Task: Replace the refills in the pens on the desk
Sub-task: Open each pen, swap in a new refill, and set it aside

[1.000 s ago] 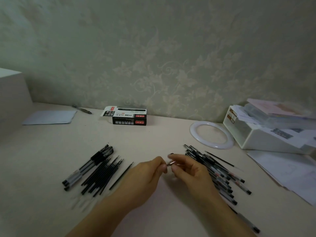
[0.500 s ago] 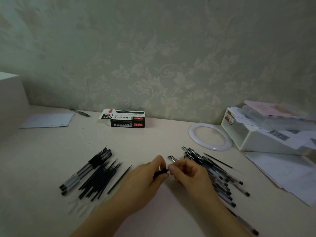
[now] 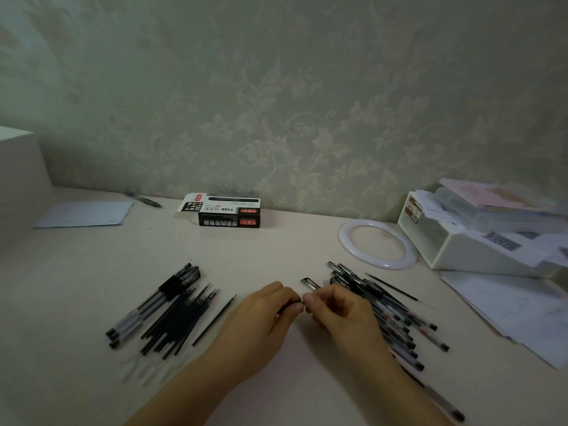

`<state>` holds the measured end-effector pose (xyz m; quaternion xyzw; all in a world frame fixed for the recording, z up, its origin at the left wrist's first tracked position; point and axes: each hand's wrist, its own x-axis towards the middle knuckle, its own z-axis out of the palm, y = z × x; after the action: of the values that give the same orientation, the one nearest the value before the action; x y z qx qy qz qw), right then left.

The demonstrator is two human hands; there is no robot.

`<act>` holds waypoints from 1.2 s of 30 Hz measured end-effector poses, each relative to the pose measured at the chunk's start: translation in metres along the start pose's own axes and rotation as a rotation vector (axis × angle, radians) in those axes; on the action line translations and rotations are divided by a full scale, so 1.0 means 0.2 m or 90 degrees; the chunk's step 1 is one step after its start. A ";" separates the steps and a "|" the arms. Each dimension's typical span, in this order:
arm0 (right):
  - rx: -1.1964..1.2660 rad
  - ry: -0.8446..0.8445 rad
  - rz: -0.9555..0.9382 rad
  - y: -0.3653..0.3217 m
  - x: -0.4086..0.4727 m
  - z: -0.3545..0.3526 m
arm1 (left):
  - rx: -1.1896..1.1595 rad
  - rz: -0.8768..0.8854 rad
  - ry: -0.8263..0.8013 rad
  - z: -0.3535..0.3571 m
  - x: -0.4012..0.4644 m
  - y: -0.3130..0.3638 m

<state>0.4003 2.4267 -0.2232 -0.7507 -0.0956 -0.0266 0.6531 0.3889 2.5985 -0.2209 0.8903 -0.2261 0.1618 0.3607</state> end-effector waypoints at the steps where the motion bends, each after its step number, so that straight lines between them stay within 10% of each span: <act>1: 0.010 -0.005 0.001 0.00 0.00 0.00 | -0.005 -0.003 0.000 0.00 0.00 0.00; 21: 0.096 0.086 0.035 -0.01 0.02 -0.04 | -0.033 -0.026 0.014 0.00 -0.01 0.00; 29: -0.430 0.013 -0.138 0.02 -0.02 -0.04 | -0.025 -0.030 0.022 0.00 0.00 -0.01; 36: -0.486 -0.015 -0.151 0.02 -0.02 -0.02 | -0.034 -0.032 0.041 0.00 -0.01 0.00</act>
<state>0.3971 2.4207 -0.2279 -0.9235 -0.1724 -0.1266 0.3185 0.3874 2.5984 -0.2215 0.8800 -0.1960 0.1750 0.3957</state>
